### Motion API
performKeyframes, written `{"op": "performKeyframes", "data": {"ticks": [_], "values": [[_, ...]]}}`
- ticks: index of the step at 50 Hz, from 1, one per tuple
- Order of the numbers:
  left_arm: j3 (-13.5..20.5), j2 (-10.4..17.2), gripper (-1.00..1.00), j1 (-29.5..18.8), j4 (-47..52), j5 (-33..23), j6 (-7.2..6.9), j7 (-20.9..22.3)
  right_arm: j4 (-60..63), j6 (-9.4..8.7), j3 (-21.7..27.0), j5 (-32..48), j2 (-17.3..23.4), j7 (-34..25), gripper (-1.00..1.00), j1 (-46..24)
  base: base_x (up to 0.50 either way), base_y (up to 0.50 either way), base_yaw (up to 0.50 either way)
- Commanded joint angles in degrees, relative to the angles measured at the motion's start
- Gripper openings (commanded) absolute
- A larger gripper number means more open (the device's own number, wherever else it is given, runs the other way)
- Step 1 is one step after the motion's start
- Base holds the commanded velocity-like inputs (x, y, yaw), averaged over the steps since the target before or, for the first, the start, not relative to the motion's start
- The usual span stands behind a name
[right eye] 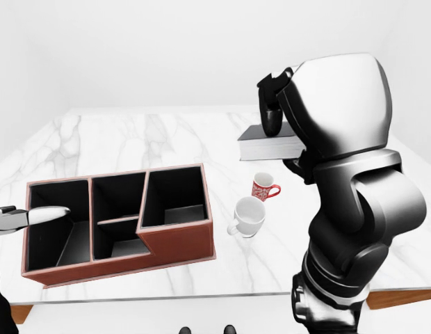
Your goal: Pick up the book and place it in the right compartment of the caddy.
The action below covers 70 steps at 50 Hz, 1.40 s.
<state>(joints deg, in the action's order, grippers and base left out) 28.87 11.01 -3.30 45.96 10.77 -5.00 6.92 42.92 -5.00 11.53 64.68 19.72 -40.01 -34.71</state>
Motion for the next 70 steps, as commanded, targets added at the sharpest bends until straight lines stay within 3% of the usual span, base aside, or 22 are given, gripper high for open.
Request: {"op": "performKeyframes", "data": {"ticks": [1, 12, 24, 39, 54, 70], "values": [[-0.28, 0.05, 1.0, -0.1, -0.73, -0.06, 0.0, 0.01, -17.09, 0.0, -4.48, -3.02, 1.92, 0.01, -1.0, -19.18, 0.0, 0.0, 0.0], [0.9, 0.68, 1.0, -0.42, 0.1, 0.93, 0.0, -0.07, -45.94, 0.0, -8.93, -13.93, -3.45, 0.01, -1.0, -34.96, 0.0, 0.0, 0.0], [1.35, 1.02, 1.0, -0.37, -0.9, 1.09, 0.0, 0.12, -56.32, 0.0, -11.46, -18.46, -9.48, 0.66, -1.0, -40.51, 0.0, 0.0, 0.0], [1.06, 1.06, 1.0, -0.4, -1.75, 0.87, 0.0, 0.27, -50.94, 0.0, -14.63, -18.98, -17.48, 1.41, -1.0, -42.38, 0.0, 0.0, 0.0], [1.14, 1.06, 1.0, -0.28, -1.71, 1.07, 0.0, 0.27, -38.22, 0.0, -18.65, -11.6, -24.59, 0.01, -1.0, -36.41, 0.0, 0.0, 0.0], [1.5, 0.73, 1.0, 0.19, -1.44, 1.09, 0.0, 0.52, -37.24, 0.0, -18.13, -10.62, -26.26, 0.01, -1.0, -33.64, 0.0, 0.0, 0.0]]}}
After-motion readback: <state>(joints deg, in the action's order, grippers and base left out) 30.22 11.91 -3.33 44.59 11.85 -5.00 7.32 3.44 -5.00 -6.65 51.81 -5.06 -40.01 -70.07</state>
